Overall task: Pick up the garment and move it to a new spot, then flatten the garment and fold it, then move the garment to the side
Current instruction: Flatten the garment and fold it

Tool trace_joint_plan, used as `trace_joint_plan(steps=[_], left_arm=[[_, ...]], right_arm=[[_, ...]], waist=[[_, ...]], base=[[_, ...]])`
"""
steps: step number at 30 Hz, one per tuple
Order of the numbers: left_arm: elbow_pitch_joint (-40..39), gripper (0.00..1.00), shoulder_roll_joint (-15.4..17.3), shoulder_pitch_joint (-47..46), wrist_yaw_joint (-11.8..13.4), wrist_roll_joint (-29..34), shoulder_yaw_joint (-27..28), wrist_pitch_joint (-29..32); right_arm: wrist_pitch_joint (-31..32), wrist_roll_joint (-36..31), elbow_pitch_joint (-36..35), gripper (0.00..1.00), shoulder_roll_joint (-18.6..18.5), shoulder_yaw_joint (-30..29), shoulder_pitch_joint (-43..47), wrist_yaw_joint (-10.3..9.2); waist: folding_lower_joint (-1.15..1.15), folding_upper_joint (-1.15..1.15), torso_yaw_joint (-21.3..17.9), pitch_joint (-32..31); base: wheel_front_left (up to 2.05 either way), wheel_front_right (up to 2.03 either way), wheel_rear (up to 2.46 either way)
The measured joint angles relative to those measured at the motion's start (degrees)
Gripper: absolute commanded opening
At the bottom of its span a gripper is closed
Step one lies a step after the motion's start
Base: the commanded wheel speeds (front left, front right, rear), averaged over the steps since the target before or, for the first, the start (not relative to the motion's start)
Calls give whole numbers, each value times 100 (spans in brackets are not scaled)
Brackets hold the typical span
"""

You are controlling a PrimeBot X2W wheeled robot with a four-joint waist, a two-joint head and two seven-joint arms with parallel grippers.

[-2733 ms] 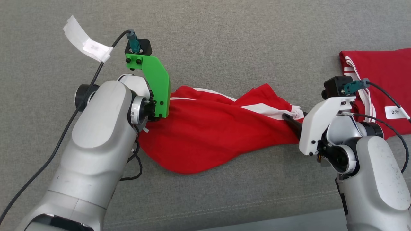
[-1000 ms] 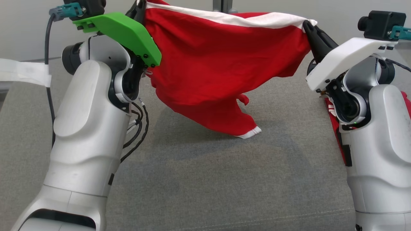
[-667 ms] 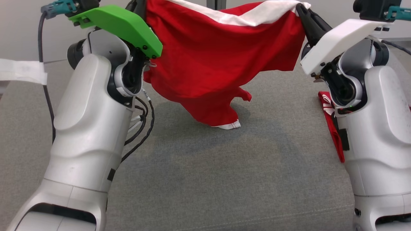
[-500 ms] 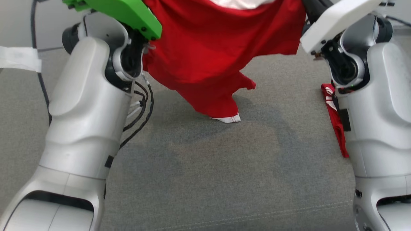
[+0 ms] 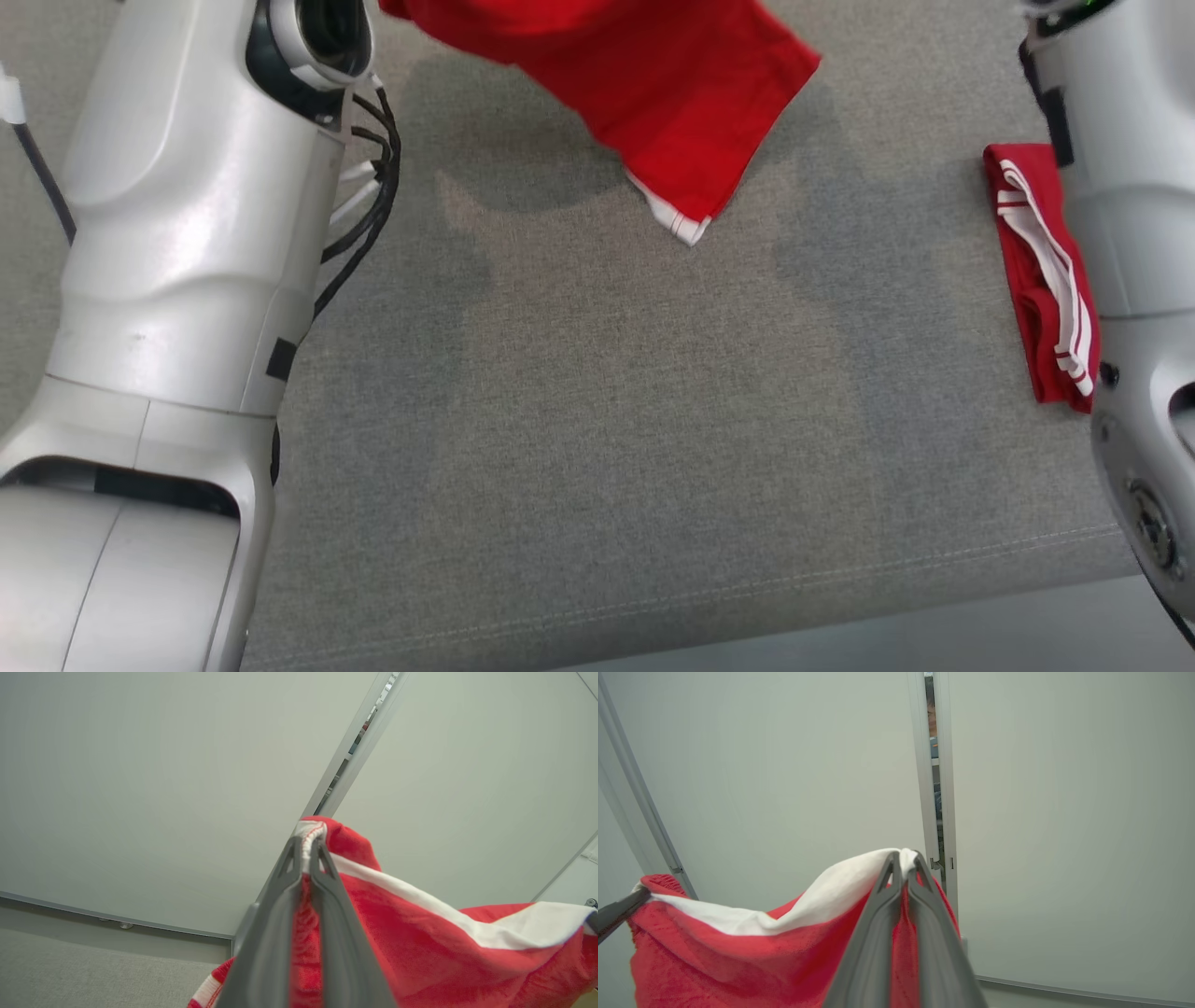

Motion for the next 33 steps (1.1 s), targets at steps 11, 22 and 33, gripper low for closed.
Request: trace_joint_plan(steps=[11,22,33], left_arm=[[92,0,-2,-778,-434,170,196,-915],[-1181,0,2,-275,-1016,1042,956,-944],[-920,0,0,620,-1223,964,673,-943]], right_arm=[[-1693,-623,1018,0,-5,-452,-1288,1],[-1901,-1007,261,0,142,-258,-1086,4],[-1464,96,-186,0,-512,789,70,4]], waist=[[1,0,28,866],[1,0,18,1307],[1,0,16,1128]], base=[[0,0,0],[0,0,0],[0,0,0]])
